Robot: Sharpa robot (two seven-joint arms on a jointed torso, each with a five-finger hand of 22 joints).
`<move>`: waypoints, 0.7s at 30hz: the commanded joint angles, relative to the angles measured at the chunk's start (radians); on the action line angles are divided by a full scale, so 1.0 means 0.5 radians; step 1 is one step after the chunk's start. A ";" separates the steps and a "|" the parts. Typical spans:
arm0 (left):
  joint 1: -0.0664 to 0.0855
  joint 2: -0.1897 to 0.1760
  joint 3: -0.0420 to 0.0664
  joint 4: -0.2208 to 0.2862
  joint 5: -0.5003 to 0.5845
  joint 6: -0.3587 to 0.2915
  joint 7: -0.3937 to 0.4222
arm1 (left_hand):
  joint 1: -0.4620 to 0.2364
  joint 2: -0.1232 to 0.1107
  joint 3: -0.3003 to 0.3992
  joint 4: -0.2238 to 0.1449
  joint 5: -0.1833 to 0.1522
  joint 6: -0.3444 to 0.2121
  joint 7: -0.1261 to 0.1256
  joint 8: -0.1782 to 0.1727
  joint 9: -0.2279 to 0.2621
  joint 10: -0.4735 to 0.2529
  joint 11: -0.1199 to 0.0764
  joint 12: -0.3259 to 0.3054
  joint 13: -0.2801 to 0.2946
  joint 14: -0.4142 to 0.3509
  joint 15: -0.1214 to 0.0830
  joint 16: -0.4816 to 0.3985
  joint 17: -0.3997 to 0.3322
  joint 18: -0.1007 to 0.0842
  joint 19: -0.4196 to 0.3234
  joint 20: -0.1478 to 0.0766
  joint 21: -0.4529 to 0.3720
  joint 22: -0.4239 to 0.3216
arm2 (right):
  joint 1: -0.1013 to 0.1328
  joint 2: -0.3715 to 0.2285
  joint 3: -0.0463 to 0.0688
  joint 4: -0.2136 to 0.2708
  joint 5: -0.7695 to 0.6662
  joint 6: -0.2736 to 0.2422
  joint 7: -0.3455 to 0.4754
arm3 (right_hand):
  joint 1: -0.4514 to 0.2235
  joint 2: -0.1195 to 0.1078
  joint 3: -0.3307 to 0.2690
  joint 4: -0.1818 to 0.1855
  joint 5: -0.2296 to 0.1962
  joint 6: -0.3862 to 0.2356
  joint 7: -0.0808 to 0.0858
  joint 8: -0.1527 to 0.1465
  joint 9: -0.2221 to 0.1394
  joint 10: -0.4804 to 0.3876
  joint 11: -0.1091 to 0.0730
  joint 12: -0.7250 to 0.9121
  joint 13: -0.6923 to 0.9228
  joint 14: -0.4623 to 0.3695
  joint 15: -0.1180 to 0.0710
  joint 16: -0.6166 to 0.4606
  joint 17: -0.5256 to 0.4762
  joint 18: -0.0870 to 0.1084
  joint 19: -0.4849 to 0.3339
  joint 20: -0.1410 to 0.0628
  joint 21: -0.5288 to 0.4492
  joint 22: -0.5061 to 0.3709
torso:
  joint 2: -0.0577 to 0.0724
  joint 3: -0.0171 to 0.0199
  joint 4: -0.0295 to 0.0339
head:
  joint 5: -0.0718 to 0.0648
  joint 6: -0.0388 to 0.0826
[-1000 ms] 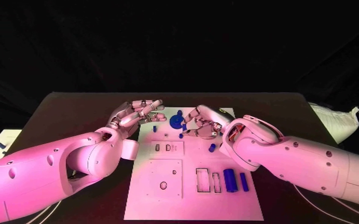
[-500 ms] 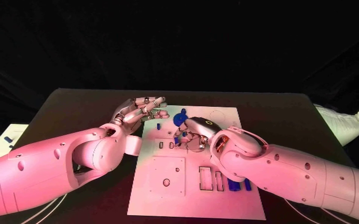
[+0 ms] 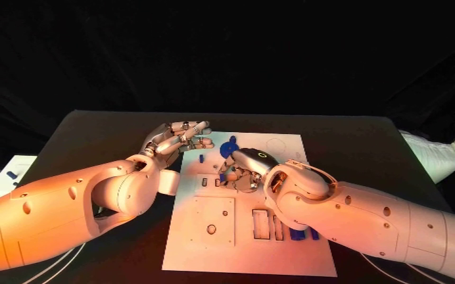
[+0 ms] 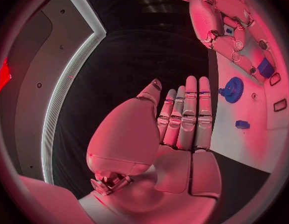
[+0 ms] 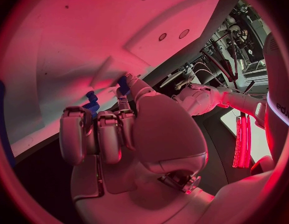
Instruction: Assemble the parts on the task board
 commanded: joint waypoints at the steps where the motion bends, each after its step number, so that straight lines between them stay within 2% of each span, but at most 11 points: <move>1: 0.001 0.004 0.001 0.001 0.007 0.042 0.008 | 0.015 0.005 0.002 -0.008 -0.001 0.005 0.010 -0.006 -0.002 0.004 0.003 -0.009 -0.001 0.016 0.001 -0.008 0.002 0.022 0.015 0.001 -0.011 -0.002 | -0.009 -0.002 -0.010 -0.002 -0.054 0.088 -0.040 | -0.018 -0.003 0.004 -0.001 0.005 0.038 -0.017 0.012 0.004 0.087 -0.009 0.004 0.343 0.201 -0.008 0.005 0.508 -0.020 -0.001 -0.005 0.002 0.077 | 0.000 0.0002 -0.001 | 0.004 -0.006; 5: 0.001 0.005 0.001 0.001 0.007 0.042 0.007 | 0.015 0.005 0.002 -0.008 -0.001 0.005 0.010 -0.006 -0.002 0.004 0.003 -0.009 -0.001 0.016 0.001 -0.008 0.002 0.022 0.015 0.001 -0.011 -0.002 | -0.010 -0.016 -0.012 -0.003 -0.067 0.103 -0.052 | -0.022 -0.007 0.002 0.000 0.005 0.039 -0.017 0.011 0.004 0.086 -0.009 0.002 0.342 0.201 -0.008 0.005 0.507 -0.020 -0.002 -0.005 0.001 0.076 | 0.000 -0.0010 0.001 | 0.008 -0.018; 21: 0.001 0.003 0.001 0.001 0.007 0.043 0.005 | 0.015 0.005 0.002 -0.008 -0.001 0.005 0.010 -0.006 -0.002 0.004 0.003 -0.009 -0.001 0.016 0.001 -0.008 0.002 0.022 0.015 0.001 -0.011 -0.002 | -0.010 -0.033 -0.020 0.008 -0.098 0.210 -0.107 | -0.057 -0.042 -0.015 0.008 -0.007 0.034 -0.013 0.002 0.005 0.077 -0.006 -0.015 0.331 0.197 -0.005 -0.002 0.490 -0.018 -0.010 -0.003 -0.005 0.065 | 0.000 -0.0006 0.000 | 0.018 -0.036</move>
